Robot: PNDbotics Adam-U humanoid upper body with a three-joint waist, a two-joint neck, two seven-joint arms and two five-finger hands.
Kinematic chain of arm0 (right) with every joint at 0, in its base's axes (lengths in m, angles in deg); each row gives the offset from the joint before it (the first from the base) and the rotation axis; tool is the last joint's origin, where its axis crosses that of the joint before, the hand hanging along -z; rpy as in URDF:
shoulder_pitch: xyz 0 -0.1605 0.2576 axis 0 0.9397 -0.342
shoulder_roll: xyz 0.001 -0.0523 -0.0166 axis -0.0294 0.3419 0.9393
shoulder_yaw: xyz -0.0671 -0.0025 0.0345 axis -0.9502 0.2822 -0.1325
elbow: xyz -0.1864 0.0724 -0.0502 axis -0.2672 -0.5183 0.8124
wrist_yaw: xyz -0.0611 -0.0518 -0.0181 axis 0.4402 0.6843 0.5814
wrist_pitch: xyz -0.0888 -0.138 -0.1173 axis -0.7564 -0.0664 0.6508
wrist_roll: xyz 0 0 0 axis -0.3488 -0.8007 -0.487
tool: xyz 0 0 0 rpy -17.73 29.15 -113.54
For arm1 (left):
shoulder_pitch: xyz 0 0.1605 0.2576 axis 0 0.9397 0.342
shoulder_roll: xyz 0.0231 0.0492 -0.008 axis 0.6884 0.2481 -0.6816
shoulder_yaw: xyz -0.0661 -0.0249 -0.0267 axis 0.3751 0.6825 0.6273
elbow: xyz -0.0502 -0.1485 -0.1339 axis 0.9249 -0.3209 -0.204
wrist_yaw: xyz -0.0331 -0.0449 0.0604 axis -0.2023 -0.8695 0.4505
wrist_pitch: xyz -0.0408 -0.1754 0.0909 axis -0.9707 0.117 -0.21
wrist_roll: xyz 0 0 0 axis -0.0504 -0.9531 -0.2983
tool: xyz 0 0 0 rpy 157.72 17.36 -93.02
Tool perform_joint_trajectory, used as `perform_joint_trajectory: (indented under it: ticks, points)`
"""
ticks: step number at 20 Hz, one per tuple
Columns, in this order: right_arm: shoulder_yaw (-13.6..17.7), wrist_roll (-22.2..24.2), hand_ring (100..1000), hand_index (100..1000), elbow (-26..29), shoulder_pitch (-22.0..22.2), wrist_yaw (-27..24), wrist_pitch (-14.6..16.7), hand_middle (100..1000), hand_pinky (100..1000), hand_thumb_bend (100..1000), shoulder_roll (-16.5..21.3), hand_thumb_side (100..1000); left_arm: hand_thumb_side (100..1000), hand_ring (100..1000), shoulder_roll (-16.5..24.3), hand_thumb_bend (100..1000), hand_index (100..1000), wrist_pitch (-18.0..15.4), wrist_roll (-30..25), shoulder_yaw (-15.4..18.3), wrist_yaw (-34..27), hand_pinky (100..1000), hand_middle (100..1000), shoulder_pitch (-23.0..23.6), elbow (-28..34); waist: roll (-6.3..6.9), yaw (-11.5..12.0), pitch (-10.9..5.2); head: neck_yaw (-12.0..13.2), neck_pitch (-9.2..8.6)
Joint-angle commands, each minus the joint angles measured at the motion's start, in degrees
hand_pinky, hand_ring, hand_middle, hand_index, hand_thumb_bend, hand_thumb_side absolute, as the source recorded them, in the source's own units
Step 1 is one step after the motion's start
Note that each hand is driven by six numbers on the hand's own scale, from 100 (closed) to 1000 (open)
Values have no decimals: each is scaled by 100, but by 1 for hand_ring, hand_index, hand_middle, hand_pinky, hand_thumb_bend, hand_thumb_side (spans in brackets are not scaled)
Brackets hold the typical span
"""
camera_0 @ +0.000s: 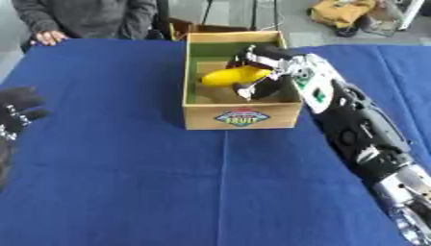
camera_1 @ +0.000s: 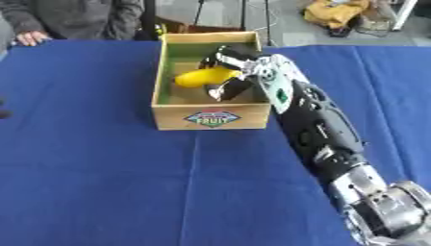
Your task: Pick up objects on the table and place them in the box.
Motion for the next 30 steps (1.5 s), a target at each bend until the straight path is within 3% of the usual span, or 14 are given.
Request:
perform_joint_trajectory:
  ticks: [1,2,4,7,11,17,22,30]
  points:
    - [6,155,800,885,-16,-91,65,20,826,828,459,46,488,989,773,50,464,690,-12,-20,4,-26,758,729,-68,100,12,-12,-97,7,-37]
    - [4,232,863,918,-29,-89,62,25,875,874,569,48,549,988,772,50,465,689,-11,-20,5,-25,758,729,-67,100,9,-22,-101,12,-37]
    - [17,355,923,947,-18,-90,29,36,926,918,653,59,606,988,772,50,465,689,-9,-18,6,-23,757,729,-63,99,3,-41,-110,25,-41]
    - [42,367,948,967,73,-95,-54,46,966,938,679,96,643,987,772,54,466,689,-8,-14,13,-20,757,729,-52,97,-2,-71,-131,55,-39]
    - [67,122,944,962,318,-104,-206,79,966,931,670,176,647,987,772,60,466,689,-7,-2,24,-17,757,729,-27,92,-4,-122,-168,104,-24]
    - [133,-968,816,922,903,-22,-908,-9,839,841,561,428,544,986,772,87,467,689,-10,33,61,-2,756,729,49,74,-1,-277,-241,265,15]
    - [115,-1460,773,897,1611,375,-2415,-329,789,826,478,862,529,987,772,105,468,688,-24,111,143,32,755,729,163,30,4,-532,-320,550,82]
    - [331,-1793,716,857,3175,1708,-5431,-1084,724,797,403,1751,522,988,778,122,469,687,-62,303,296,109,754,729,290,-52,85,-960,-361,959,130]
